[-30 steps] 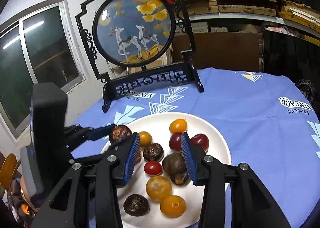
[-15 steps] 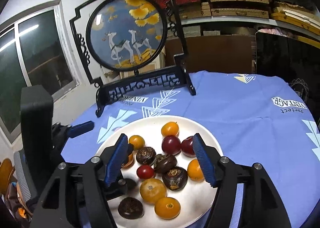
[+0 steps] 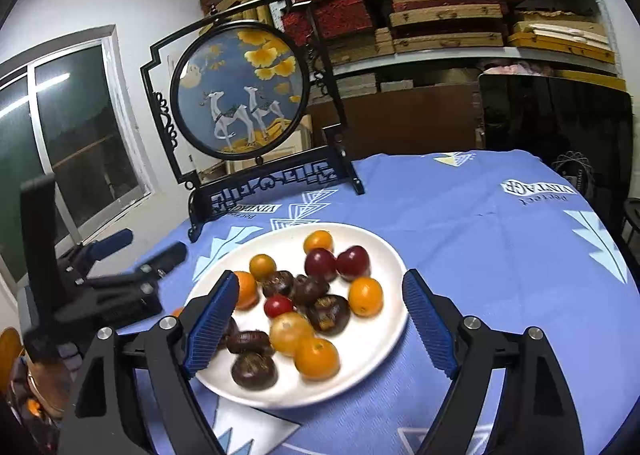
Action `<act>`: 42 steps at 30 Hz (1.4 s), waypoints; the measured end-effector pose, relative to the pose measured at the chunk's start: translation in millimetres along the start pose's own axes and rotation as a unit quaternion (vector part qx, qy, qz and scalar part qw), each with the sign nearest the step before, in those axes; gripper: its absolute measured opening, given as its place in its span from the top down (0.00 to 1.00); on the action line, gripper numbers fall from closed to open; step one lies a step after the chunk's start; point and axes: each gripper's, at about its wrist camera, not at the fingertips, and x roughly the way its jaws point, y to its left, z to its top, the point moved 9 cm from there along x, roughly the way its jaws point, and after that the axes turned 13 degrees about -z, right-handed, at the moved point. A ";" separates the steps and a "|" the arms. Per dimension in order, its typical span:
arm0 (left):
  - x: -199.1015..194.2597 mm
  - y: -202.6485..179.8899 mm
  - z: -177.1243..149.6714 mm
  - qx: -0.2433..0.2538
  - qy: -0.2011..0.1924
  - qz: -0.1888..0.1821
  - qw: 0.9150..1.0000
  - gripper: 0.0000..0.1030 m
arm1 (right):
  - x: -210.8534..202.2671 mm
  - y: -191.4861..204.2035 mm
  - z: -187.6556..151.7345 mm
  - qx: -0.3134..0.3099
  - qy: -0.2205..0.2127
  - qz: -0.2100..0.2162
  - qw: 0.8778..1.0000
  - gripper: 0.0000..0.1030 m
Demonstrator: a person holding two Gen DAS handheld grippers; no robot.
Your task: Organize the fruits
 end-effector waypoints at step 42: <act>8.7 -8.7 -17.0 -0.005 0.020 -0.027 0.999 0.06 | 7.7 25.1 -20.7 -0.123 -0.023 -0.047 0.991 0.14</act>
